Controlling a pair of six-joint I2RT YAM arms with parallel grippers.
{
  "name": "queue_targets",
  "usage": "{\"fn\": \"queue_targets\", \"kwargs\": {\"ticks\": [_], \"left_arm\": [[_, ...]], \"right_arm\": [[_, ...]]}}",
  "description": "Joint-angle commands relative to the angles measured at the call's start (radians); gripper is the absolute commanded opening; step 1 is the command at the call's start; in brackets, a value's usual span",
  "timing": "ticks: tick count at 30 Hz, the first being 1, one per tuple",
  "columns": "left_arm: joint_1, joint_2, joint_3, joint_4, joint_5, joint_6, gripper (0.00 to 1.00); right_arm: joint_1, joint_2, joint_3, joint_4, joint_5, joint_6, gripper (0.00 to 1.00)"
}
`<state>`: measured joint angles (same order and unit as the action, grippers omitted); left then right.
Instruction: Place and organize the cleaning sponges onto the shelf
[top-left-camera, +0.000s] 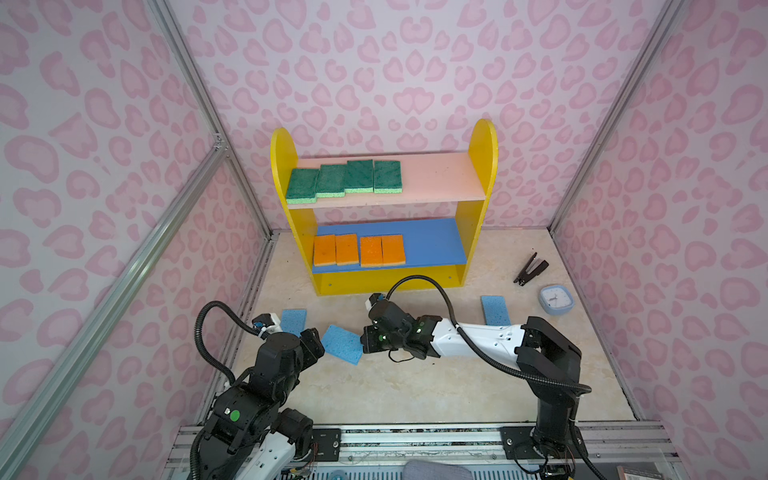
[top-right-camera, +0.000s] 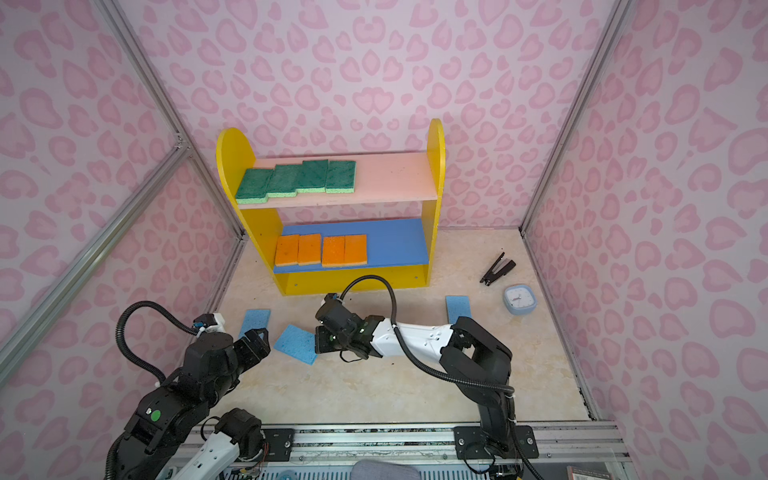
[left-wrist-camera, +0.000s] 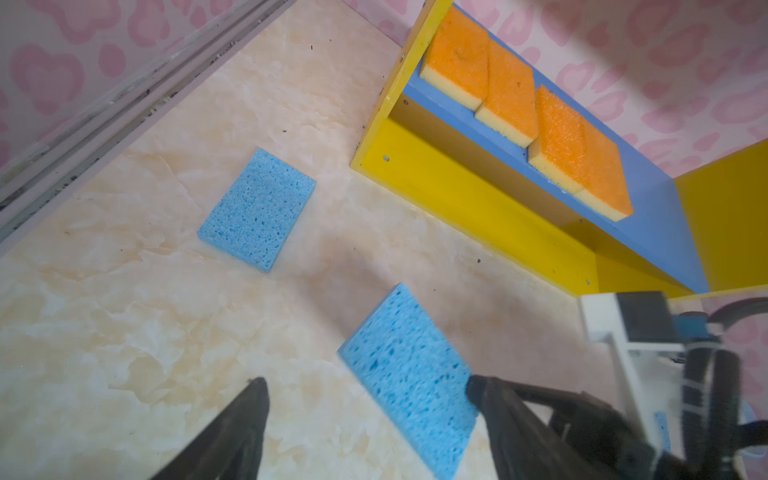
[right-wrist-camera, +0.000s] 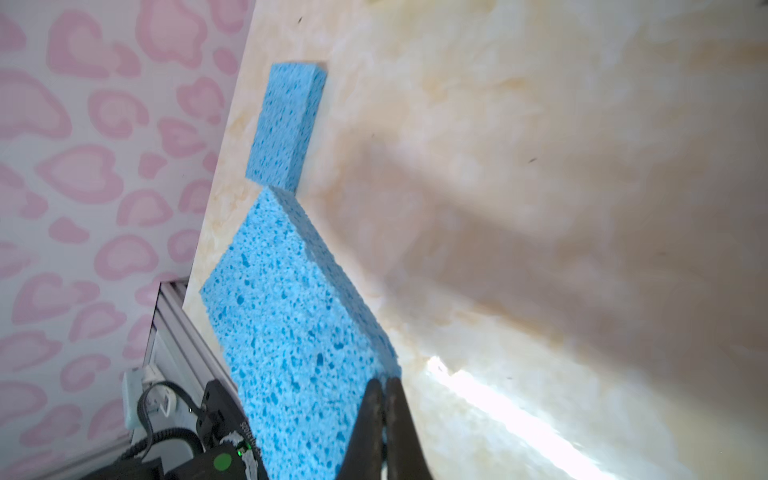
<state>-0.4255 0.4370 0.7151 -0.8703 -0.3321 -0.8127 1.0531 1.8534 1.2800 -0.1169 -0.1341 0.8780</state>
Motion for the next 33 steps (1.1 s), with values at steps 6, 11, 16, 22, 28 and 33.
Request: {"fn": "queue_targets", "kwargs": {"ticks": [6, 11, 16, 22, 28, 33], "left_arm": [[0.001, -0.052, -0.214, 0.419, 0.296, -0.061, 0.82], [0.000, 0.051, -0.328, 0.715, 0.408, -0.069, 0.81], [-0.001, 0.119, -0.342, 0.879, 0.425, -0.079, 0.81], [0.000, 0.204, -0.336, 0.994, 0.438, -0.095, 0.81], [-0.001, 0.327, -0.316, 1.108, 0.470, -0.128, 0.68], [0.001, 0.383, -0.289, 1.158, 0.456, -0.137, 0.44]], "right_arm": [[-0.106, -0.165, -0.156, 0.070, 0.067, 0.099, 0.00], [-0.136, -0.222, -0.186, 0.075, 0.055, 0.104, 0.00], [-0.149, -0.243, -0.201, 0.102, 0.017, 0.108, 0.00], [-0.162, -0.260, -0.245, 0.187, -0.067, 0.119, 0.00], [-0.181, -0.293, -0.320, 0.331, -0.134, 0.146, 0.00], [-0.179, -0.293, -0.316, 0.341, -0.186, 0.131, 0.00]]}}
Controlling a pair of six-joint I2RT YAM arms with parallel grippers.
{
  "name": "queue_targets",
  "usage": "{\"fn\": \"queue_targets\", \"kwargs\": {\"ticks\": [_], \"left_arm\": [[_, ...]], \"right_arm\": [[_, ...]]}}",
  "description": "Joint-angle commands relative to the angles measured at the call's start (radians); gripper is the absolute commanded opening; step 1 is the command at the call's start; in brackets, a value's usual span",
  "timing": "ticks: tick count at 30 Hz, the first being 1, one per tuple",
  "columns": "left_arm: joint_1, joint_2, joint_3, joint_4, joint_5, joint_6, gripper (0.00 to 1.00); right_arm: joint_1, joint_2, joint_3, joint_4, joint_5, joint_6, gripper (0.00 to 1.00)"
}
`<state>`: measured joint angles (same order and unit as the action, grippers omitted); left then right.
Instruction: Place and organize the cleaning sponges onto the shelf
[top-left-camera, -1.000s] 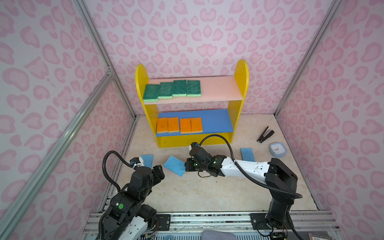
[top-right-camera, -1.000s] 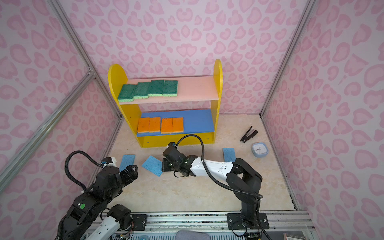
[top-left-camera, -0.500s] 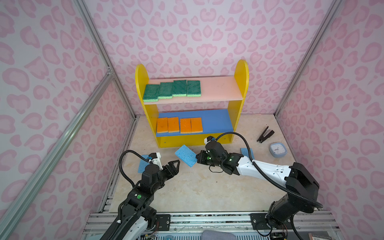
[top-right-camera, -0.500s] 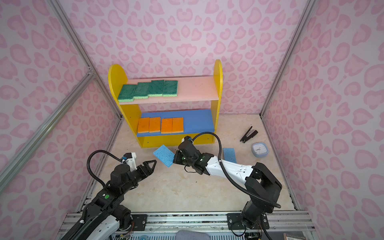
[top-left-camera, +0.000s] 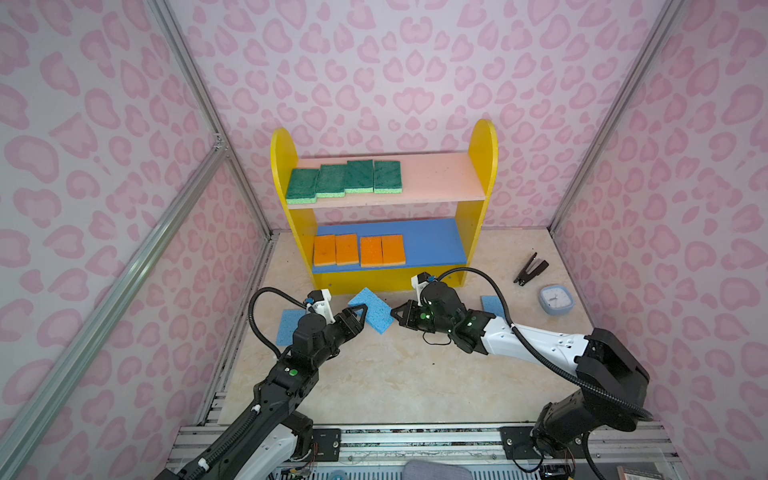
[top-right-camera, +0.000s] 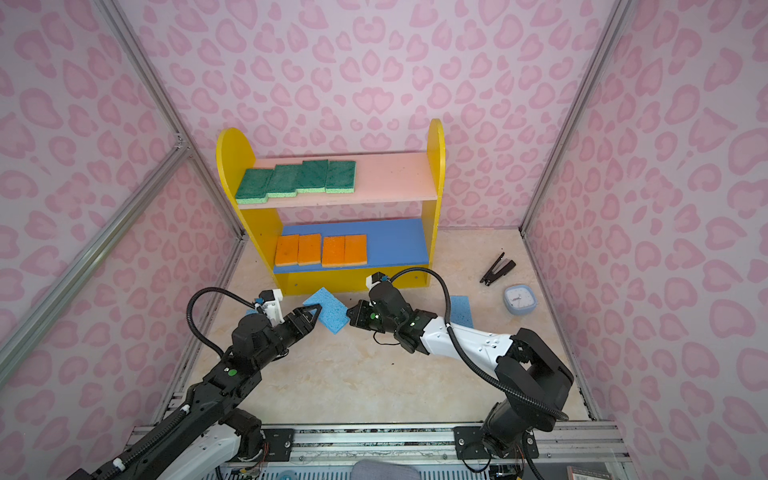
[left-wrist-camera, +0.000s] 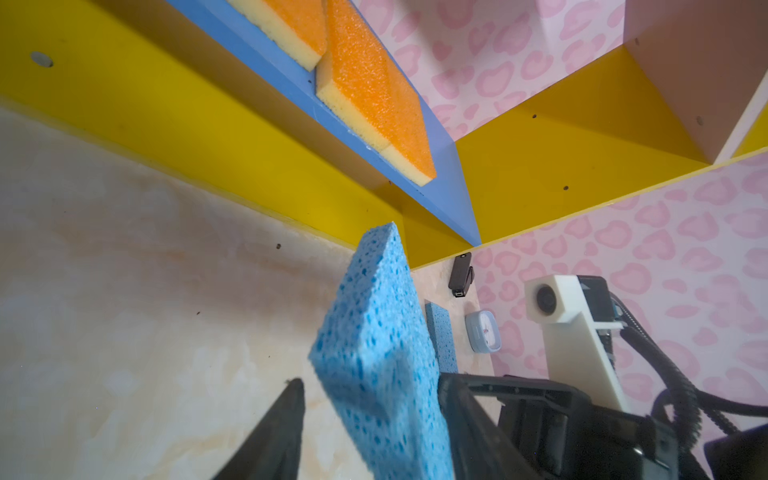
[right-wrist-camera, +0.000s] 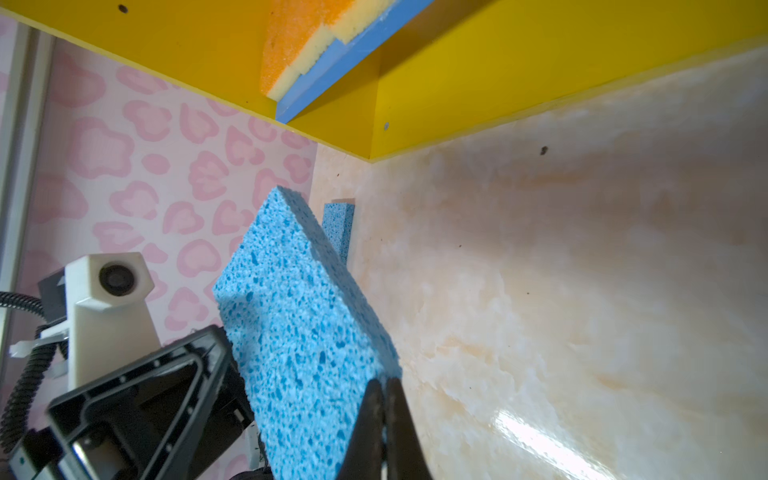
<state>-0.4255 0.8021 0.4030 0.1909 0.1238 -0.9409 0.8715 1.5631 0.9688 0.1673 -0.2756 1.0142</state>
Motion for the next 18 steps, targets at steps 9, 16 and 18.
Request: {"fn": "queue_targets", "kwargs": {"ticks": [9, 16, 18], "left_arm": [[0.009, 0.056, 0.090, 0.061, 0.027, 0.007, 0.04], [0.084, 0.144, 0.147, 0.074, 0.217, -0.005, 0.04], [0.101, 0.168, 0.165, 0.091, 0.269, -0.009, 0.04]], "right_arm": [[-0.037, -0.035, -0.044, 0.104, -0.108, -0.036, 0.33], [-0.130, -0.128, -0.084, 0.091, -0.224, -0.133, 0.62], [-0.169, -0.153, -0.106, 0.104, -0.265, -0.134, 0.62]]}}
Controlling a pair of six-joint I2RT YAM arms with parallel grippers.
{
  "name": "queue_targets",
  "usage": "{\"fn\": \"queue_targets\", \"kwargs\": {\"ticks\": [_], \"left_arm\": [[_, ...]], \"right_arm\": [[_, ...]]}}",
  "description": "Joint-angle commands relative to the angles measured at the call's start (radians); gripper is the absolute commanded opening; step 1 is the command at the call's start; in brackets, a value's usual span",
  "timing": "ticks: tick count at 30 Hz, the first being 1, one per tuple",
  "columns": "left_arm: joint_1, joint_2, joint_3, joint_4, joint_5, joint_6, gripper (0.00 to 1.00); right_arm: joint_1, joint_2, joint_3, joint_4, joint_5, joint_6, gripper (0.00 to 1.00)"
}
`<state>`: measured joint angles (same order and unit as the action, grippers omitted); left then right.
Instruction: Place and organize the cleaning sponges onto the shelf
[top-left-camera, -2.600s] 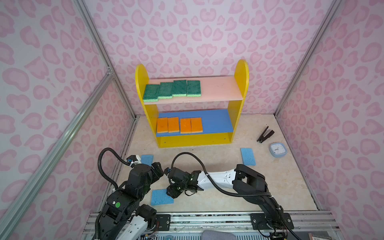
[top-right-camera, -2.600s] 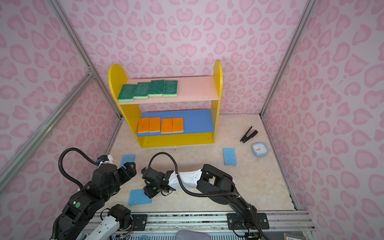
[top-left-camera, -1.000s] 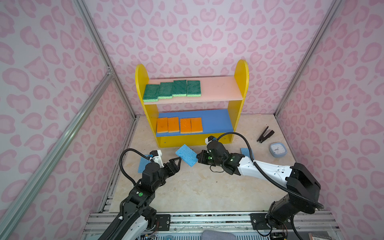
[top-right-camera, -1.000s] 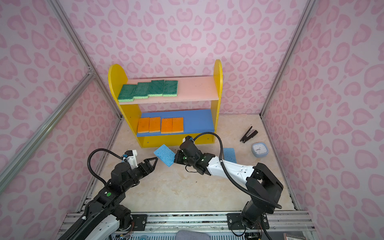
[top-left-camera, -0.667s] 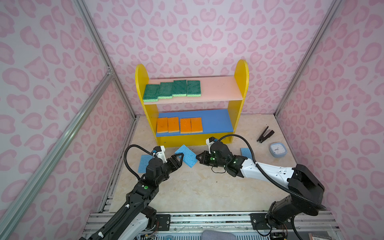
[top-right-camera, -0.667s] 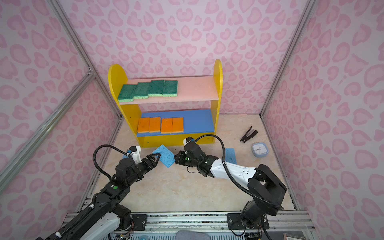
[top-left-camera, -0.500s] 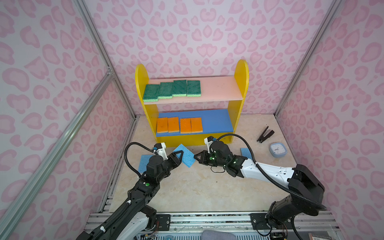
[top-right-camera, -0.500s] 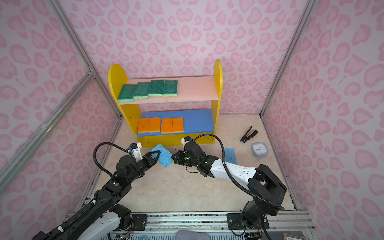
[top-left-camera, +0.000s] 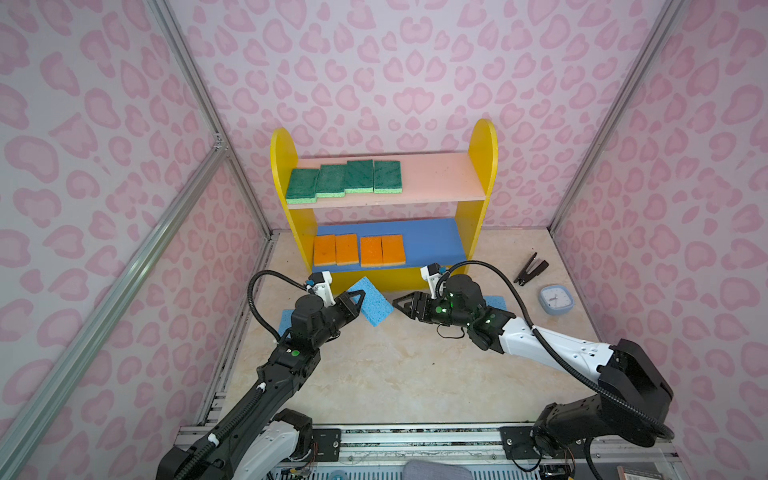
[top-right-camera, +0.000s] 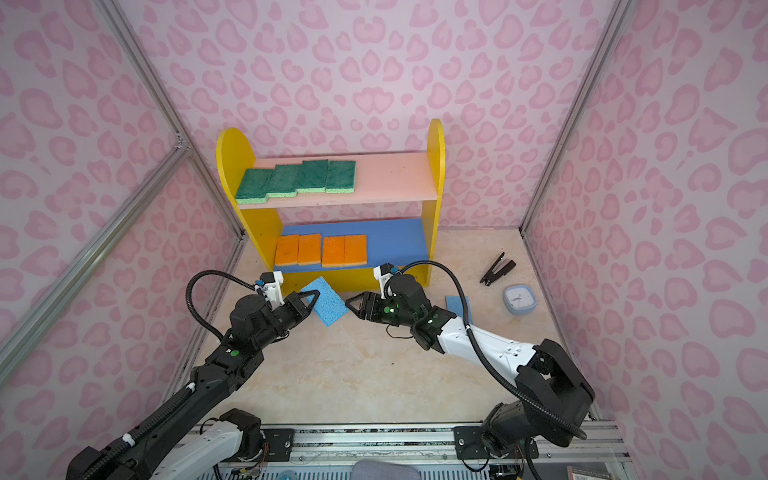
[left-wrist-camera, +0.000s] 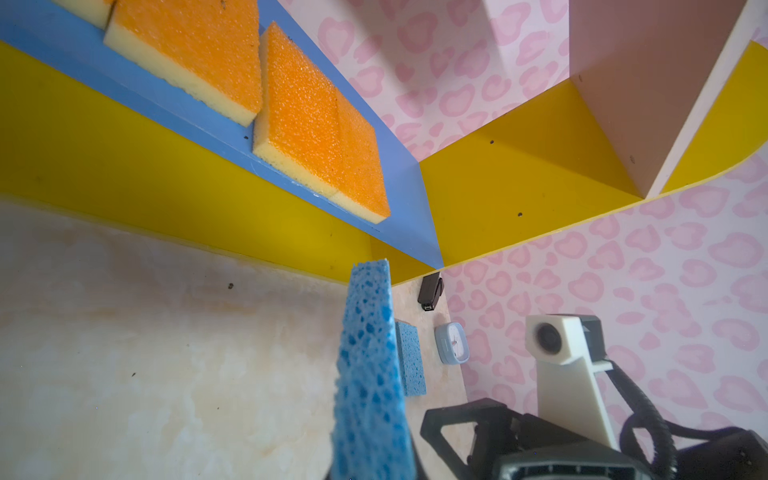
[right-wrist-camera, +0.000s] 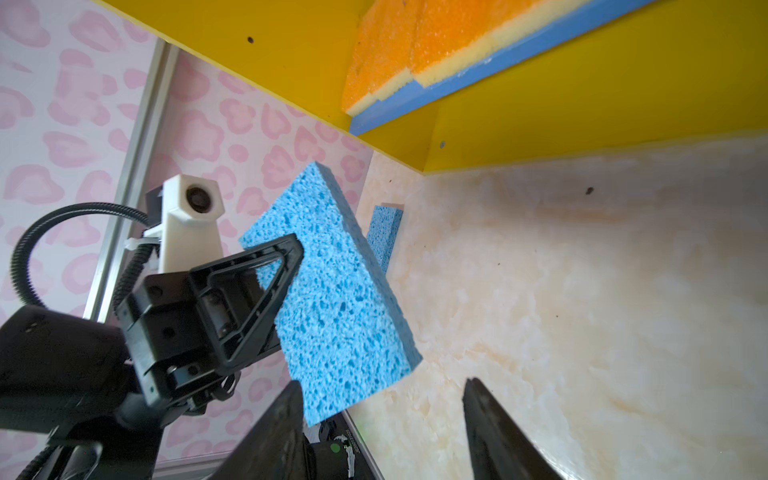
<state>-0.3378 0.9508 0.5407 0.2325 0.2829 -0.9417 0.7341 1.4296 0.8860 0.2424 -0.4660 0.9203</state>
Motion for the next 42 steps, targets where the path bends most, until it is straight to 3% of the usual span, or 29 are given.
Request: {"fn": "queue_targets", "kwargs": {"ticks": [1, 6, 11, 16, 28, 35, 36, 37, 42], "left_arm": [[0.017, 0.031, 0.038, 0.055, 0.132, -0.009, 0.03], [0.023, 0.087, 0.080, 0.105, 0.197, -0.033, 0.04], [0.023, 0.137, 0.102, 0.168, 0.229, -0.075, 0.03], [0.024, 0.152, 0.119, 0.192, 0.234, -0.088, 0.03], [0.023, 0.177, 0.102, 0.254, 0.252, -0.118, 0.04], [0.023, 0.176, 0.099, 0.263, 0.262, -0.120, 0.04], [0.023, 0.172, 0.099, 0.258, 0.262, -0.115, 0.08], [0.023, 0.164, 0.099, 0.244, 0.259, -0.107, 0.20], [0.023, 0.062, 0.084, 0.046, 0.140, 0.004, 0.91]], "right_arm": [[-0.049, -0.031, -0.040, 0.042, -0.097, -0.039, 0.61], [-0.094, -0.046, -0.067, 0.097, -0.220, -0.044, 0.57], [-0.099, -0.016, -0.103, 0.283, -0.324, 0.046, 0.59], [-0.095, 0.026, -0.104, 0.364, -0.347, 0.095, 0.57], [-0.093, 0.087, -0.077, 0.452, -0.338, 0.150, 0.35], [-0.094, 0.100, -0.077, 0.470, -0.314, 0.161, 0.13], [-0.093, 0.098, -0.079, 0.466, -0.308, 0.159, 0.11], [-0.092, 0.096, -0.085, 0.458, -0.299, 0.153, 0.09], [-0.075, 0.043, -0.159, 0.378, -0.200, 0.098, 0.06]]}}
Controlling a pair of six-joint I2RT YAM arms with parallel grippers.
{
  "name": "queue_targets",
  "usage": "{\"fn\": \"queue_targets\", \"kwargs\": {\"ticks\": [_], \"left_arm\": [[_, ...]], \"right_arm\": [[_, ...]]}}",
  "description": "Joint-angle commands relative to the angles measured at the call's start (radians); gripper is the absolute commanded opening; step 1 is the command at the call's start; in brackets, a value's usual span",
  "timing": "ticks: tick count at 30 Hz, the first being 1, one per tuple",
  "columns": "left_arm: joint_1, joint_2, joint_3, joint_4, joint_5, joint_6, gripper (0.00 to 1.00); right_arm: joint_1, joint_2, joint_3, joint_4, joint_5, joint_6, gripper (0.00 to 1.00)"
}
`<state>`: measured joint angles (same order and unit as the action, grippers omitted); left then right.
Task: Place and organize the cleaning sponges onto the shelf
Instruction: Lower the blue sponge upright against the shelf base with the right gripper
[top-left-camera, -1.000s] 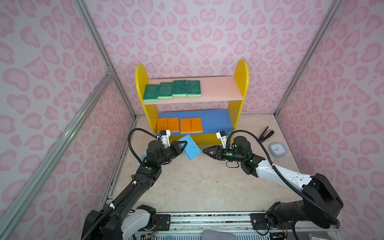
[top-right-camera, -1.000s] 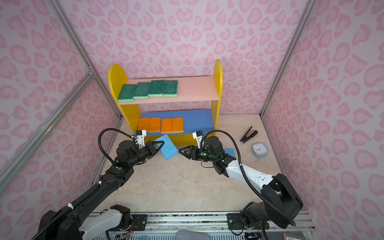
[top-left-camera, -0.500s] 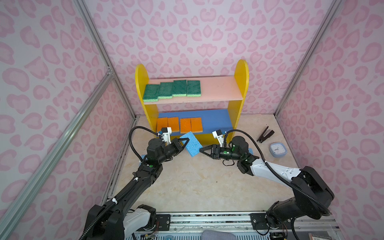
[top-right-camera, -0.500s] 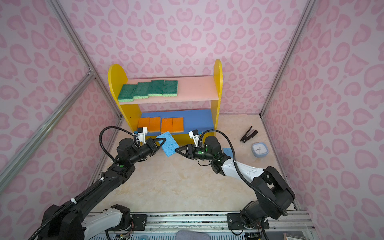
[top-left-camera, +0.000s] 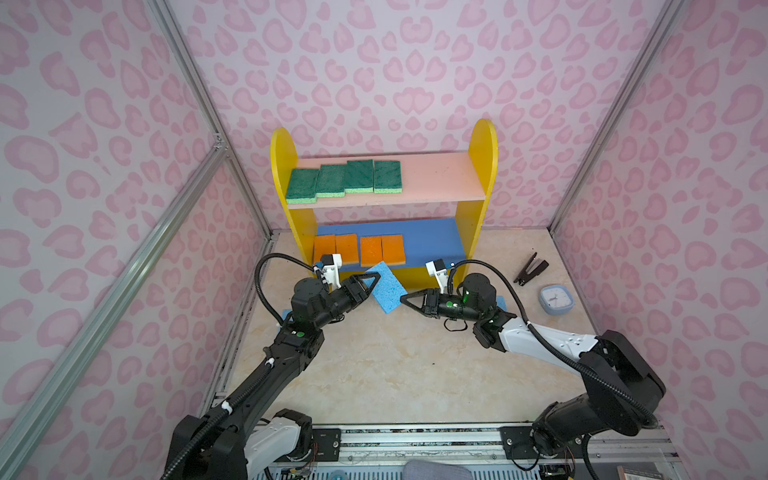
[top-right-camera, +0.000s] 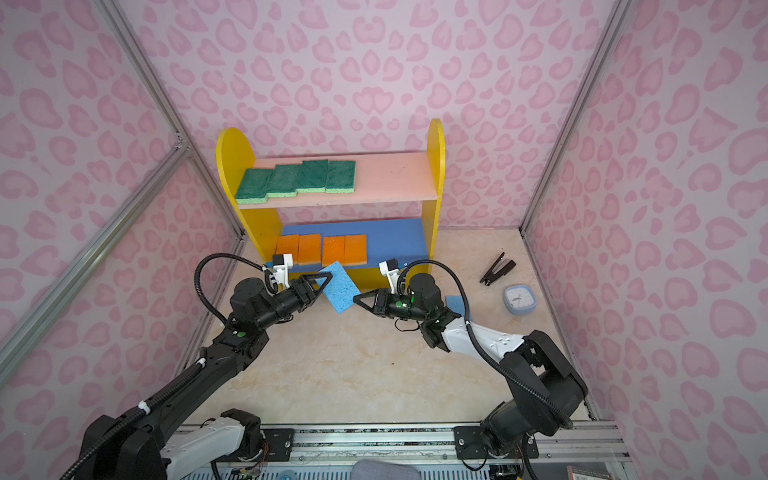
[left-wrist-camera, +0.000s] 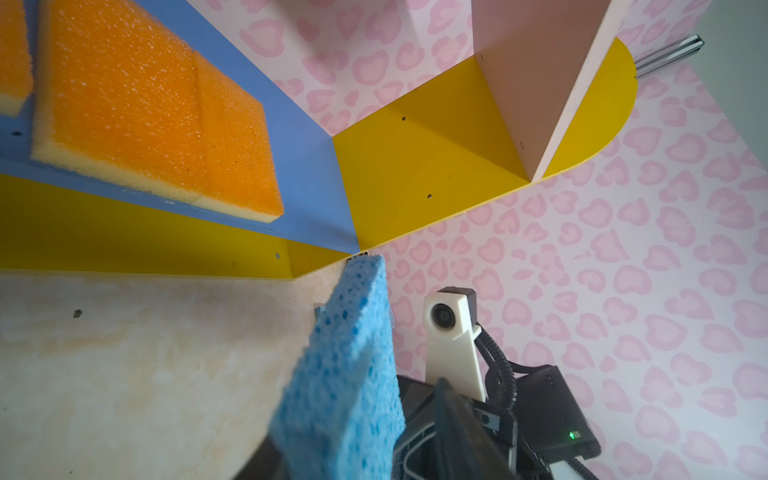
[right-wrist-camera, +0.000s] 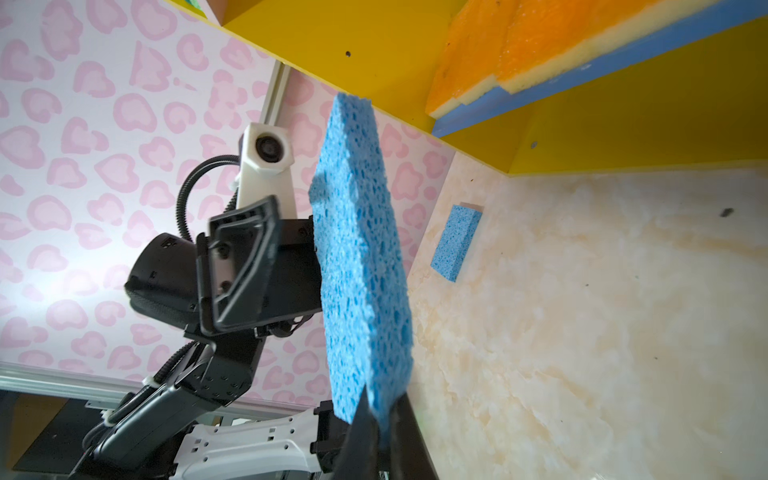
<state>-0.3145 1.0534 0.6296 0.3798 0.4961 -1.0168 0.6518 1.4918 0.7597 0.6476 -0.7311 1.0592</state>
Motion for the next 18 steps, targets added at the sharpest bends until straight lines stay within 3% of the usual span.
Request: {"fn": "queue_targets", "kwargs": {"ticks": [1, 8, 18], "left_arm": [[0.001, -0.067, -0.010, -0.148, -0.100, 0.099, 0.99], [0.000, -0.256, -0.066, -0.484, -0.351, 0.160, 0.98], [0.002, -0.529, -0.086, -0.822, -0.637, 0.268, 0.98]], "right_arm": [[0.014, -0.034, -0.061, -0.037, 0.095, -0.045, 0.05], [0.122, -0.014, -0.196, 0.066, 0.302, 0.007, 0.00], [0.240, 0.392, -0.032, 0.432, 0.492, 0.208, 0.00]]}}
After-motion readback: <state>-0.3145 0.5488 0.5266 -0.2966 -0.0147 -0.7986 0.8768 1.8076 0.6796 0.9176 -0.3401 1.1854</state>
